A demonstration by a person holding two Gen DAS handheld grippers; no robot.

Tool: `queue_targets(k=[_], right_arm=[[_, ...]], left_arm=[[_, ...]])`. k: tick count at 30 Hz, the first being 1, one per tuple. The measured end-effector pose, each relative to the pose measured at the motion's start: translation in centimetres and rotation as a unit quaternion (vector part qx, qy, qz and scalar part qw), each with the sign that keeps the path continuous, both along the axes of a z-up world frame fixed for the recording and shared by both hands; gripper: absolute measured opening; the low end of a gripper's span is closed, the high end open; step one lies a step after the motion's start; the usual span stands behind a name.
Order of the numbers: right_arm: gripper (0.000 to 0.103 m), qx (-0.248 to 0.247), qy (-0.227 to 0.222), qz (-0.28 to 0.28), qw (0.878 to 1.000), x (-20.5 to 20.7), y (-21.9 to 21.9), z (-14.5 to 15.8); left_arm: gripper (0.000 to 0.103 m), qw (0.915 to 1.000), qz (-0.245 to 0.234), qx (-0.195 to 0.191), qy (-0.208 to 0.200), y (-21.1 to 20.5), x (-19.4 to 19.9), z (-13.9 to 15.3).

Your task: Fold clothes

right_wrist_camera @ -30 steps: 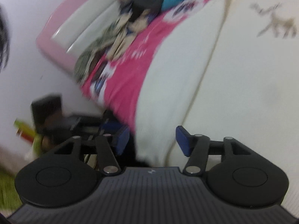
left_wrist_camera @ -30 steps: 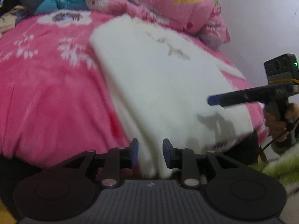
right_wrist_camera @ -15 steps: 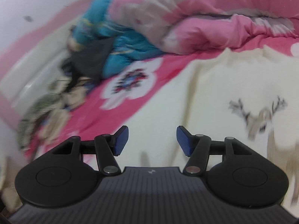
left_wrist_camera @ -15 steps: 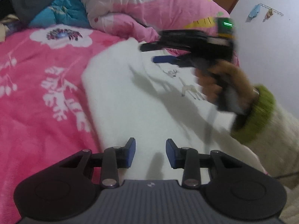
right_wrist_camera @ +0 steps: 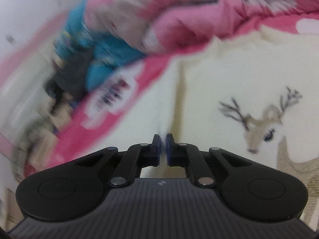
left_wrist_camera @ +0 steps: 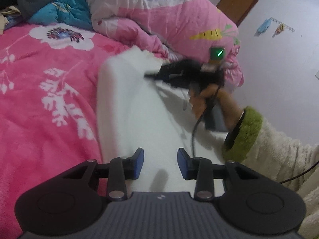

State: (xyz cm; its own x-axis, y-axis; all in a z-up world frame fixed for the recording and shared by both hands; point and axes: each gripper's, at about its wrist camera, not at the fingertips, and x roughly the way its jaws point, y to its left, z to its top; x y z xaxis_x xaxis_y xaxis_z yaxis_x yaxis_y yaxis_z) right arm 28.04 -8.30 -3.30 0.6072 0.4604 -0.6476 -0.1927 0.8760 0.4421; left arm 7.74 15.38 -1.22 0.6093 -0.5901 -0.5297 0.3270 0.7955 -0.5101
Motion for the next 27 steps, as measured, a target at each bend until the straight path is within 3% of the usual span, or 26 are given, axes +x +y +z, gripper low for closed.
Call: queue_targets(k=[2,4,5,6,9,10,14,17,19,21,22,23,24,27], right_arm=[[0.007,-0.025,0.003,0.007,1.000,0.1,0.6,-0.3],[0.016,-0.046,-0.003,0.003,0.999,-0.3,0.9,1.0],[0.027,-0.066,-0.012,-0.005,0.998,-0.6,1.1,1.7],[0.032,-0.091,-0.024,-0.014,0.995,-1.0,1.4,2.5],[0.034,-0.148,-0.058,-0.018,0.987,-2.6,2.6,5.0],[0.035,-0.151,-0.066,-0.001,0.986,-3.1,3.5,5.9],[0.060,-0.145,-0.085,0.121,0.978,-4.9,9.1,8.4],[0.070,-0.182,-0.097,0.242,0.948,-7.0,14.5,8.8],[0.070,-0.241,-0.105,0.300,0.917,-8.2,17.2,8.0],[0.066,-0.292,-0.107,0.321,0.895,-8.8,18.3,6.9],[0.061,-0.308,-0.102,0.326,0.888,-8.8,18.3,6.3],[0.045,-0.320,-0.096,0.329,0.883,-8.8,18.2,5.9],[0.030,-0.322,-0.087,0.329,0.884,-8.8,17.9,5.6],[0.019,-0.287,-0.075,0.314,0.902,-8.9,15.9,6.0]], left_arm=[[0.038,0.9999,0.014,0.000,-0.009,0.5,-0.2,0.3],[0.041,0.9994,0.028,0.005,-0.021,1.0,-0.4,0.5],[0.043,0.9990,0.035,0.008,-0.026,1.2,-0.5,0.5],[0.047,0.9985,0.044,0.015,-0.031,1.3,-0.4,0.5],[0.055,0.9960,0.067,0.040,-0.044,1.5,-0.2,0.3],[0.056,0.9958,0.070,0.042,-0.043,1.6,0.0,0.2],[0.056,0.9975,0.054,0.028,-0.037,1.1,1.0,-0.6],[0.056,0.9976,0.039,0.038,-0.042,0.1,1.4,-1.1],[0.058,0.9972,0.032,0.044,-0.051,-0.4,1.4,-1.1],[0.058,0.9971,0.025,0.046,-0.056,-0.2,1.4,-1.1],[0.058,0.9970,0.021,0.047,-0.057,-0.1,1.4,-1.1],[0.058,0.9970,0.018,0.048,-0.059,0.0,1.4,-1.1],[0.057,0.9963,0.017,0.054,-0.064,0.2,1.4,-1.0],[0.058,0.9929,0.033,0.077,-0.084,1.7,1.4,-0.2]])
